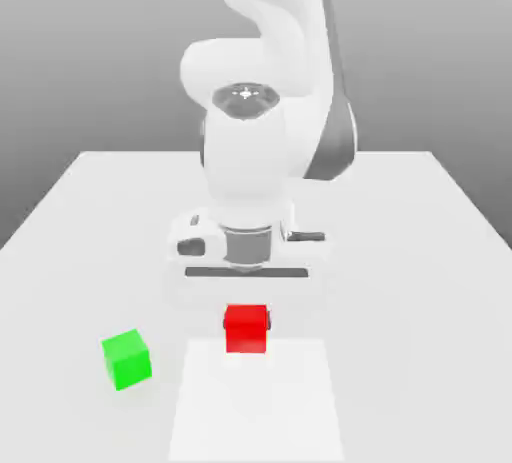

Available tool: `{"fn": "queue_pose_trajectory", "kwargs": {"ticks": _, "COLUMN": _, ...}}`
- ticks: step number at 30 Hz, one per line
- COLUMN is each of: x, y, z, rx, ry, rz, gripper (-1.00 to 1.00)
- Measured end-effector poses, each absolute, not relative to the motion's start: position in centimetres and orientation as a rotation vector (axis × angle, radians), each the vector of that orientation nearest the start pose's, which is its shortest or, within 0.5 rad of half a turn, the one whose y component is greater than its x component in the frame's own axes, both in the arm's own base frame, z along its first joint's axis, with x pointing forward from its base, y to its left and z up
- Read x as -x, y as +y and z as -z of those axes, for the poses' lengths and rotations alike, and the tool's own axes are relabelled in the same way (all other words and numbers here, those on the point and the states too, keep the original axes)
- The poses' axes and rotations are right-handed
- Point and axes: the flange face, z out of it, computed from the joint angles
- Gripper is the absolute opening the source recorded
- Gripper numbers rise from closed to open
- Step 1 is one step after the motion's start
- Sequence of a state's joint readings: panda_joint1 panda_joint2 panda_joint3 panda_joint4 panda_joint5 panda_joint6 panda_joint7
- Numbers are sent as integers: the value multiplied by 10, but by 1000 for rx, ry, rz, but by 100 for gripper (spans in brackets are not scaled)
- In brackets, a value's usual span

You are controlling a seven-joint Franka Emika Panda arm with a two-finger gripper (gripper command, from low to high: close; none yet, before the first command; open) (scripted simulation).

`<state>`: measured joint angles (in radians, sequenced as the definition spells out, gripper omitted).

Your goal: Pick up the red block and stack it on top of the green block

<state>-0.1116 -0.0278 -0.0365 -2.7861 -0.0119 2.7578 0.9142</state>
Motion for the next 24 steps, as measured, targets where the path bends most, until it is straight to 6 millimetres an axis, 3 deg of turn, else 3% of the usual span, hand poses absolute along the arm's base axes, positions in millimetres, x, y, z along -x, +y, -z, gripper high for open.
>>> {"fn": "queue_pose_trajectory", "kwargs": {"ticks": 6, "x": -372, "y": -106, "z": -230, "rx": 2352, "ry": 2089, "rz": 3, "gripper": -100}}
{"fn": "queue_pose_trajectory", "kwargs": {"ticks": 14, "x": -354, "y": -171, "z": -245, "rx": 1711, "ry": 2635, "rz": 2, "gripper": -100}}
{"fn": "queue_pose_trajectory", "kwargs": {"ticks": 16, "x": -353, "y": -178, "z": -235, "rx": 1638, "ry": 2681, "rz": 3, "gripper": -100}}
{"fn": "queue_pose_trajectory", "kwargs": {"ticks": 20, "x": -353, "y": -179, "z": -196, "rx": 1619, "ry": 2692, "rz": 3, "gripper": -100}}
{"fn": "queue_pose_trajectory", "kwargs": {"ticks": 21, "x": -353, "y": -179, "z": -187, "rx": 1619, "ry": 2692, "rz": 3, "gripper": 100}}
{"fn": "queue_pose_trajectory", "kwargs": {"ticks": 24, "x": -353, "y": -179, "z": -187, "rx": 1619, "ry": 2692, "rz": 3, "gripper": 100}}
